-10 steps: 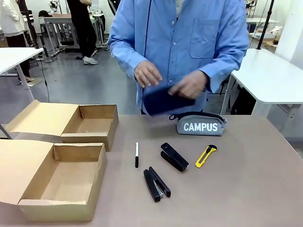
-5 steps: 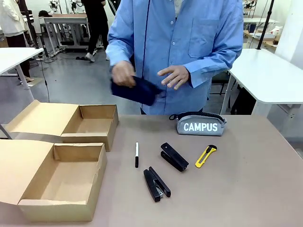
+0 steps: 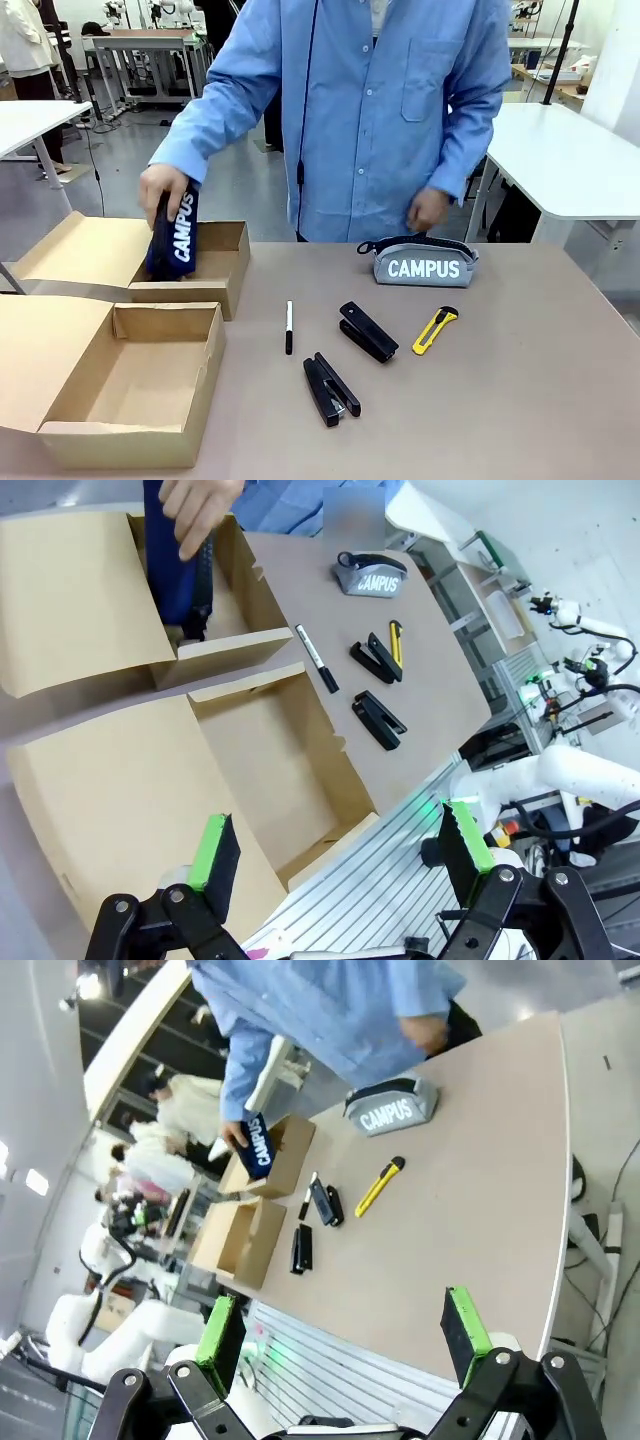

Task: Place items inside the box.
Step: Pick up a Pencil pouch or Stapler and place it inside the Mailer Box closest to the robot.

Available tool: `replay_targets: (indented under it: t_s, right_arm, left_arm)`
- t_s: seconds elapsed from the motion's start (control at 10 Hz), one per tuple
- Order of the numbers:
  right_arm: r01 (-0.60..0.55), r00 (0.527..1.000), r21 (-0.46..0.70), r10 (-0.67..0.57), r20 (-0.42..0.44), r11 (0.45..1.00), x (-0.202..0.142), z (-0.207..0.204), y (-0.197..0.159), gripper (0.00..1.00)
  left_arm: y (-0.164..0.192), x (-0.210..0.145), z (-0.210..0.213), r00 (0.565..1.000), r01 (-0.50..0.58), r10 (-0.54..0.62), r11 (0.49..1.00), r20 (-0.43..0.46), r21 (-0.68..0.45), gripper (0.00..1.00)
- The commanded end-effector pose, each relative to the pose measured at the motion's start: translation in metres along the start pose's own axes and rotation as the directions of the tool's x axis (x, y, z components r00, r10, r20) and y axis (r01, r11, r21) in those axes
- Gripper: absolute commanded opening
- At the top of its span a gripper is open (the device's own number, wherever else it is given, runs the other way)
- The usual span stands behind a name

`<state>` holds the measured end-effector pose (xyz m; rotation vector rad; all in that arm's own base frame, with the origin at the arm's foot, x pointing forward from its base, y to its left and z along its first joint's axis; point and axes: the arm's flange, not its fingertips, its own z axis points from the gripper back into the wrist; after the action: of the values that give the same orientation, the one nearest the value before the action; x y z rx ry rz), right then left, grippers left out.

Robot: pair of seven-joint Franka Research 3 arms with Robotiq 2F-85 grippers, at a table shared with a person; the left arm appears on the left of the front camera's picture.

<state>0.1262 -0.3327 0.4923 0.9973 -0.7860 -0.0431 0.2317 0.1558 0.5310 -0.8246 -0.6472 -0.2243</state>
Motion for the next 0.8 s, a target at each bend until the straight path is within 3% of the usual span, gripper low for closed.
replay_targets:
  t_s: [0.0, 0.2, 0.3, 0.4, 0.5, 0.6, 0.7]
  right_arm:
    - [-0.332, 0.932, 0.031, 0.333, -0.139, 0.943, -0.005, -0.047, 0.029, 1.00]
    - [-0.600, 0.740, 0.119, 0.605, -0.293, 0.791, -0.006, -0.120, 0.047, 1.00]
    - [-0.675, 0.636, 0.200, 0.697, -0.332, 0.711, -0.015, -0.157, 0.058, 1.00]
    - [-0.725, 0.541, 0.294, 0.779, -0.318, 0.623, -0.031, -0.193, 0.074, 1.00]
    - [-0.742, 0.476, 0.329, 0.805, -0.353, 0.583, -0.045, -0.214, 0.086, 1.00]
    - [-0.767, 0.463, 0.313, 0.820, -0.337, 0.561, -0.048, -0.209, 0.095, 1.00]
    - [-0.759, 0.541, 0.241, 0.792, -0.284, 0.605, -0.039, -0.182, 0.101, 1.00]
  left_arm:
    - [-0.002, 0.002, 0.000, 1.000, 0.018, -0.018, 1.000, 0.012, -0.016, 1.00]
    - [-0.002, 0.002, 0.000, 1.000, 0.018, -0.018, 1.000, 0.012, -0.016, 1.00]
    - [-0.002, 0.002, 0.000, 1.000, 0.018, -0.018, 1.000, 0.012, -0.016, 1.00]
    - [-0.002, 0.002, 0.000, 1.000, 0.018, -0.018, 1.000, 0.012, -0.016, 1.00]
    - [-0.002, 0.002, 0.000, 1.000, 0.018, -0.018, 1.000, 0.012, -0.016, 1.00]
    - [-0.002, 0.002, 0.000, 1.000, 0.018, -0.018, 1.000, 0.012, -0.016, 1.00]
    - [-0.002, 0.002, 0.000, 1.000, 0.018, -0.018, 1.000, 0.012, -0.016, 1.00]
